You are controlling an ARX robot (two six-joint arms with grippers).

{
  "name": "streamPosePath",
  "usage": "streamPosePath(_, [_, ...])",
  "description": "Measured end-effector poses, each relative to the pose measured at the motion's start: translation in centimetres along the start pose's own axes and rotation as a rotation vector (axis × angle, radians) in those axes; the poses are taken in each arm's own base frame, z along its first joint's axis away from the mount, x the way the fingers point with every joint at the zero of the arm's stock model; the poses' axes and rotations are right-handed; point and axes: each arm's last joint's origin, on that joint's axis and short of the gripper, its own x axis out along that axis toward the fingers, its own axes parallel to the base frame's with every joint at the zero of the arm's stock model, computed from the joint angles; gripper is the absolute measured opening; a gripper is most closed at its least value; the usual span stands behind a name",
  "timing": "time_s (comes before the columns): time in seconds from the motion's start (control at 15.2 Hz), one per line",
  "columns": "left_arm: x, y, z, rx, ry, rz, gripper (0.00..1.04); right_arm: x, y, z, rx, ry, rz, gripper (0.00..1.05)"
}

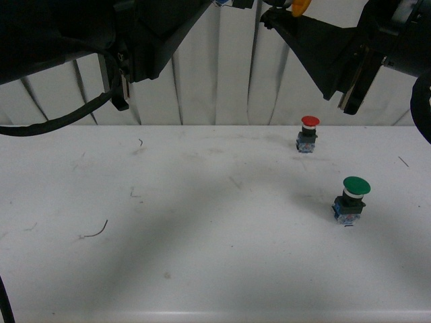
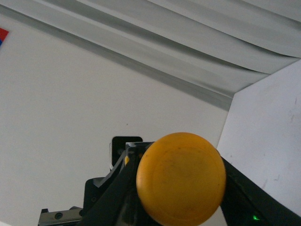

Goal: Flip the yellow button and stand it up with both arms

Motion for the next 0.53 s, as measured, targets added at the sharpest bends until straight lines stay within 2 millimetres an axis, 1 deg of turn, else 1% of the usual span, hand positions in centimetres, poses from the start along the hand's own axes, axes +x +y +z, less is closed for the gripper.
streamPosePath(0.07, [0.01, -0.04, 0.0, -0.001, 0.003, -0.004, 0.3, 0.0, -0.03, -0.01, 0.001, 0.0, -0.003, 0.46])
streamPosePath(0.13, [0.06, -0.06, 0.04, -0.007, 0.003, -0.004, 0.3, -0.01, -0.02, -0.01, 0.006, -0.001, -0.001, 0.38])
streamPosePath(0.2, [0.1, -0.1, 0.07, -0.011, 0.003, -0.005, 0.3, -0.01, 0.0, 0.0, 0.009, -0.003, 0.0, 0.36])
streamPosePath(0.53, [0.13, -0.13, 0.08, -0.015, 0.006, -0.006, 0.3, -0.03, 0.01, 0.04, 0.01, -0.005, 0.0, 0.35])
